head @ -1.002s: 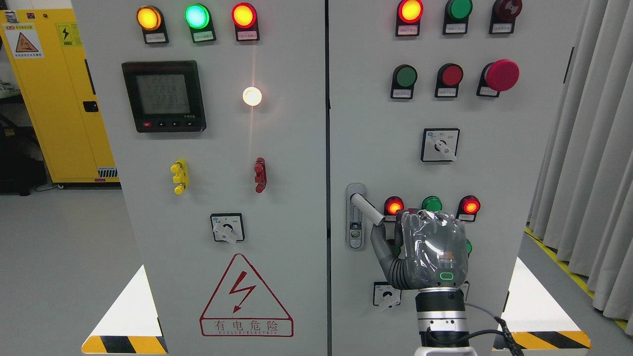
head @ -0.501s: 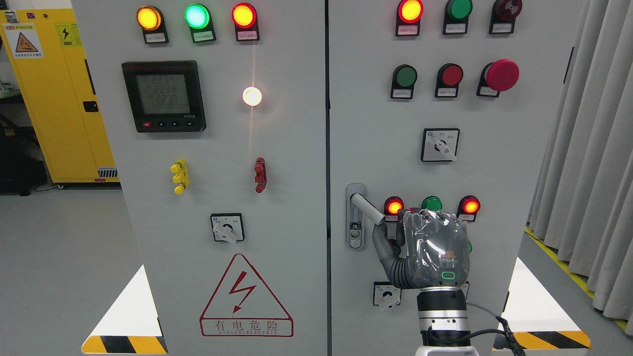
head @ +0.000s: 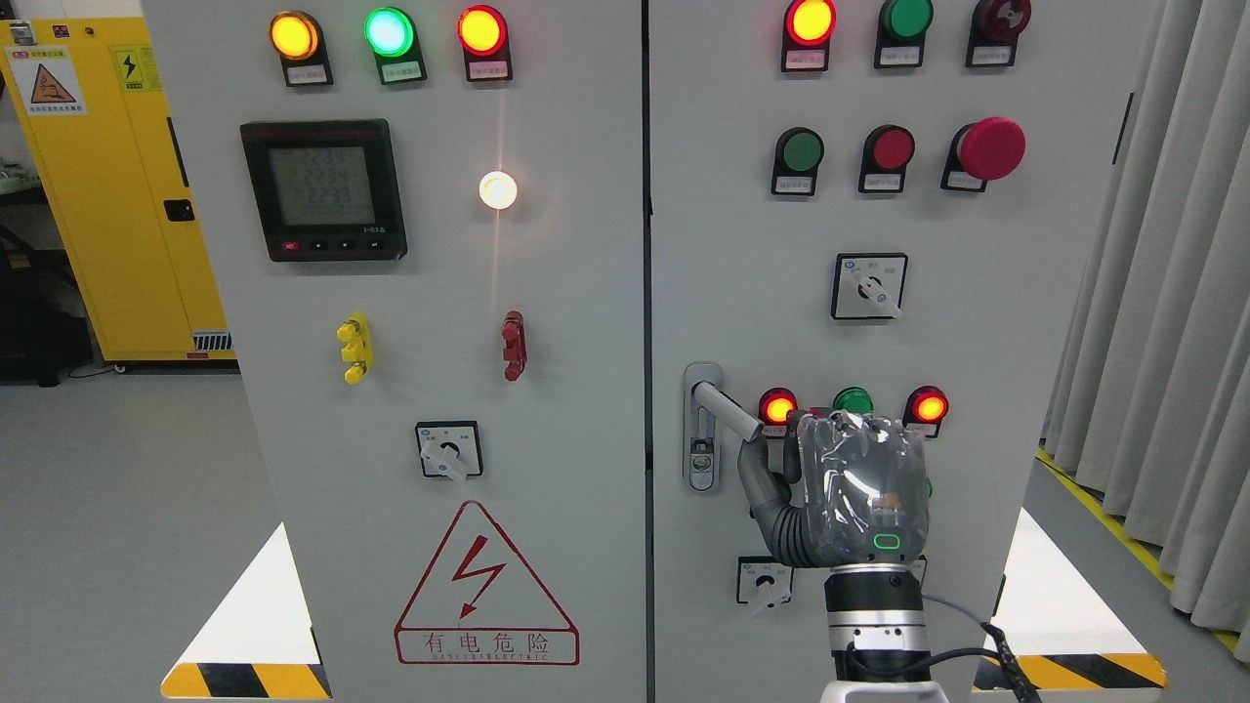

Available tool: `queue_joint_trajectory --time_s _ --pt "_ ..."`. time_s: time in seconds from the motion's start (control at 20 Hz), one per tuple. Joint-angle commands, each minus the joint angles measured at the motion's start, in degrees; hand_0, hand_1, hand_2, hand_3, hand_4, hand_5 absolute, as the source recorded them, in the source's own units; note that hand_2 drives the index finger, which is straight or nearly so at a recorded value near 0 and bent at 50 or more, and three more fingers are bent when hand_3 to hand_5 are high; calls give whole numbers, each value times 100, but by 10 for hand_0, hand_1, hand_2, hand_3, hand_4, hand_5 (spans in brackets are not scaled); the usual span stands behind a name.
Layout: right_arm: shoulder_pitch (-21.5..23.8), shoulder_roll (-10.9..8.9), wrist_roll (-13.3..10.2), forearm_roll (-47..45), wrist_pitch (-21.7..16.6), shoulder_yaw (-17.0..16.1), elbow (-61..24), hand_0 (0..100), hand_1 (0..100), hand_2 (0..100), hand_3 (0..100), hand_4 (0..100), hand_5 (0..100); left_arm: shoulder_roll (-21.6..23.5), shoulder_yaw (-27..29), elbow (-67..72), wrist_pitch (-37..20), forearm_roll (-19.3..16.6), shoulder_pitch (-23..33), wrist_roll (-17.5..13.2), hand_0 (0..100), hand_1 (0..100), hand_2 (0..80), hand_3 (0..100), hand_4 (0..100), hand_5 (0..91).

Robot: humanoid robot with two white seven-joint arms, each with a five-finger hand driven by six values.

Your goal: Release door handle

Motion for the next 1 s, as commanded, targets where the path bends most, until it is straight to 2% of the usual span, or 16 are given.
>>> queue_joint_trajectory --time_s 0.0,0.95 --pt "-16 0 11 -2 -3 -13 -27 663 380 898 1000 1000 1000 -3 0 -88 4 -1 97 -2 120 556 0 0 0 0" --pt "-78 0 20 -2 -3 -49 -27 671 376 896 1000 1000 1000 6 0 -88 4 -1 97 -2 120 556 0 0 0 0"
